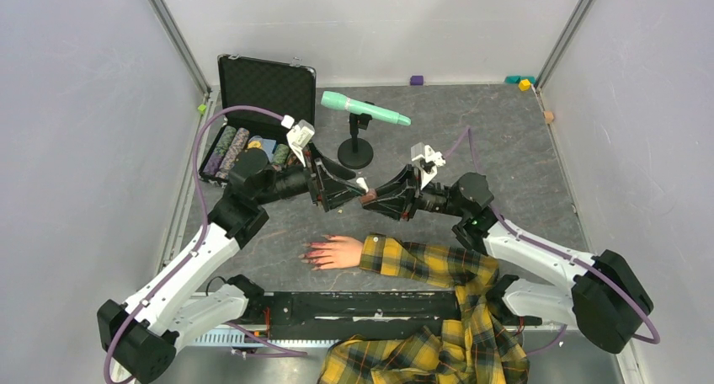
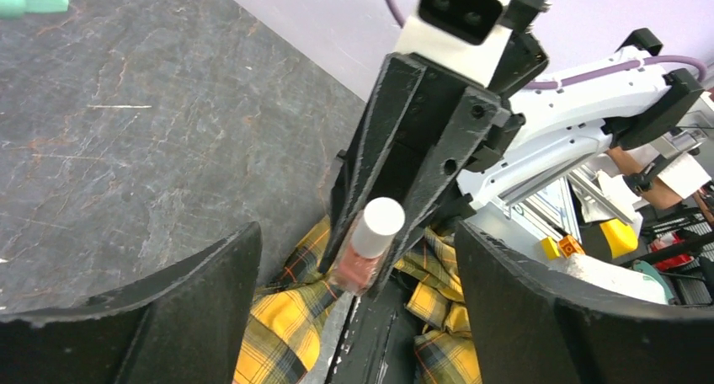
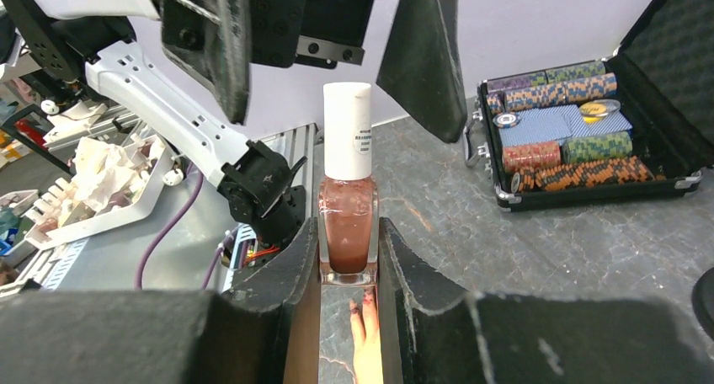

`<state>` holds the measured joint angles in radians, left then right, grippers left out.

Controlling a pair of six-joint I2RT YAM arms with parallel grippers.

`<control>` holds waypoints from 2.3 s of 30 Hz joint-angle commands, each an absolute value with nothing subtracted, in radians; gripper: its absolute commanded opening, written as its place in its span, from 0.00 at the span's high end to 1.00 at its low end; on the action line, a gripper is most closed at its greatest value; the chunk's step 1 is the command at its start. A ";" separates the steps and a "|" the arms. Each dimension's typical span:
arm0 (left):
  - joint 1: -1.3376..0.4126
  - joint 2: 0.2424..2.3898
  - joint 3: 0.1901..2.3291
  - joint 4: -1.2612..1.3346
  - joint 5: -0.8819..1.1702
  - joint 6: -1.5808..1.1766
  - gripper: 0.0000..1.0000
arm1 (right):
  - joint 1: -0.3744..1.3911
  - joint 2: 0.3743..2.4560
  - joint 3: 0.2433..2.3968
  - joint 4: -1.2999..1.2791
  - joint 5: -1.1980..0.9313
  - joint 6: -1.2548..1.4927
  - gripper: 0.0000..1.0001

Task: Paint the nails
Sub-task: Unscrew the nail polish bottle.

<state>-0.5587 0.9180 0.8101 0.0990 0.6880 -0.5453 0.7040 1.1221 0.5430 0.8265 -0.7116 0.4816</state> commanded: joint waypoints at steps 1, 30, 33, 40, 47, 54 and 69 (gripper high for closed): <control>-0.565 0.913 0.810 0.186 0.750 -0.585 0.17 | 0.701 1.146 0.578 0.901 -0.738 0.520 1.00; -0.597 0.965 0.820 0.184 0.790 -0.595 0.56 | 0.701 1.177 0.598 0.885 -0.726 0.544 1.00; -0.600 0.969 0.821 0.183 0.790 -0.595 0.64 | 0.700 1.178 0.600 0.881 -0.724 0.542 1.00; -0.601 0.974 0.824 0.178 0.789 -0.594 0.84 | 0.701 1.181 0.604 0.867 -0.715 0.534 1.00; -0.603 0.983 0.828 0.164 0.783 -0.595 0.98 | 0.701 1.180 0.624 0.776 -0.659 0.499 1.00; -0.603 0.986 0.850 0.076 0.709 -0.558 0.98 | 0.702 1.160 0.642 0.655 -0.513 0.451 1.00; -0.602 1.057 0.893 -0.107 0.565 -0.546 0.98 | 0.960 1.117 0.796 0.279 0.287 0.229 1.00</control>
